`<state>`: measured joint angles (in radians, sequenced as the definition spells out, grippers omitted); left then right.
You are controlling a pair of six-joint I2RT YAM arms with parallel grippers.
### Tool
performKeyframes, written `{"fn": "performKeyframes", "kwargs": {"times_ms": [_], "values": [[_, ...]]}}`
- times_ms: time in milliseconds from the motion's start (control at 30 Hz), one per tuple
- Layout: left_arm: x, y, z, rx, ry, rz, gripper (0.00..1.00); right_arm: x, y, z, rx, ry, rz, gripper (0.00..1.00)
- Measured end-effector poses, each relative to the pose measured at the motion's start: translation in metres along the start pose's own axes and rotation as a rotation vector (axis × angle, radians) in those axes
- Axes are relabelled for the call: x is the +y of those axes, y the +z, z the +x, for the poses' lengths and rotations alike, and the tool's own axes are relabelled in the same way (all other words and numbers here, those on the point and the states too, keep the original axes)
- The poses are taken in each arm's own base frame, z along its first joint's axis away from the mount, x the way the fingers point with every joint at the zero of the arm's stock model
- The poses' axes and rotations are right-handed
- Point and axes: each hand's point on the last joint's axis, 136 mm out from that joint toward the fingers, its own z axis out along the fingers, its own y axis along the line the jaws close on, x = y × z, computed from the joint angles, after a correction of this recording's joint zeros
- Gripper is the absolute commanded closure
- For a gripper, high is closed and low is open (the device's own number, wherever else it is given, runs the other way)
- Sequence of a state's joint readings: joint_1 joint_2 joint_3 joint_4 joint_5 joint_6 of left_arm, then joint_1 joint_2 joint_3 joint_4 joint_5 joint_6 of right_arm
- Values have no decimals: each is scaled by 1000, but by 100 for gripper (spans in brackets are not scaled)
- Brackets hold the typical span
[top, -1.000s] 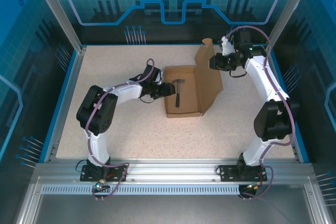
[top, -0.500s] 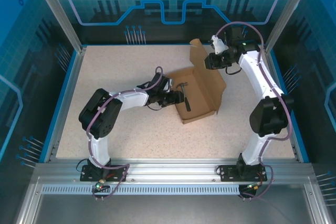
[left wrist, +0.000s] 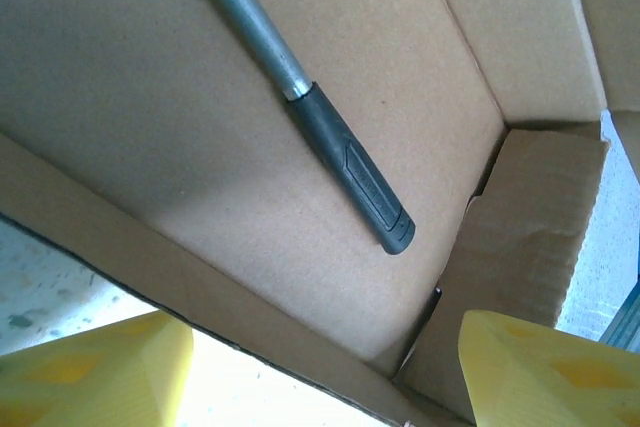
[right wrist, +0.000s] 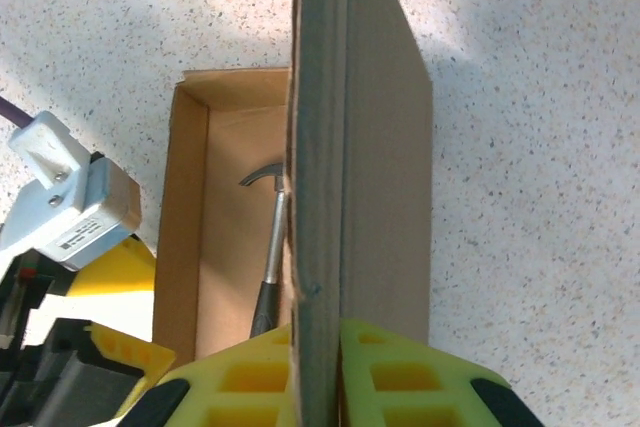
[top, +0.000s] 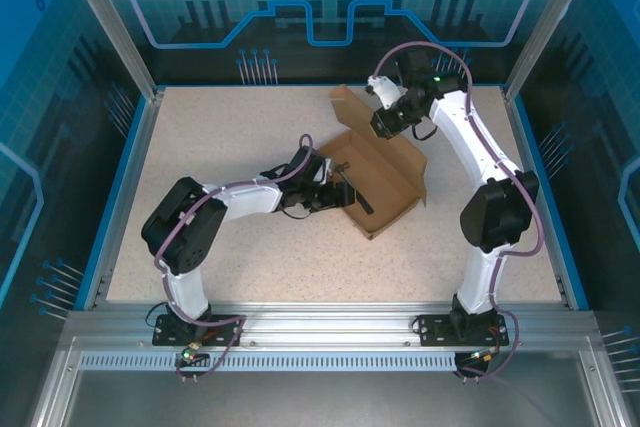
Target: Fold the paper box
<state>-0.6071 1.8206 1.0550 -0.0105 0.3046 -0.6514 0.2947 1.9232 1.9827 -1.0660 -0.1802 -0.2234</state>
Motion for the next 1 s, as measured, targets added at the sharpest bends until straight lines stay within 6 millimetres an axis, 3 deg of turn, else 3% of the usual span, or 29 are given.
{"fn": "performKeyframes", "kwargs": {"times_ms": [300, 433, 667, 767, 867, 1000], "values": [[10, -34, 9, -44, 90, -59, 23, 0, 6, -11, 8, -151, 30, 88], [23, -63, 9, -94, 135, -94, 20, 9, 11, -18, 7, -237, 25, 89], [67, -113, -37, -273, 155, -230, 20, 26, 20, -31, -3, -351, 4, 89], [92, -114, -48, -293, 162, -308, 20, 28, 22, -35, -8, -375, 2, 89], [113, -101, -54, -266, 184, -384, 24, 27, 23, -37, -10, -391, 3, 89], [124, -85, -67, -239, 223, -436, 36, 27, 21, -38, -12, -402, 3, 88]]}}
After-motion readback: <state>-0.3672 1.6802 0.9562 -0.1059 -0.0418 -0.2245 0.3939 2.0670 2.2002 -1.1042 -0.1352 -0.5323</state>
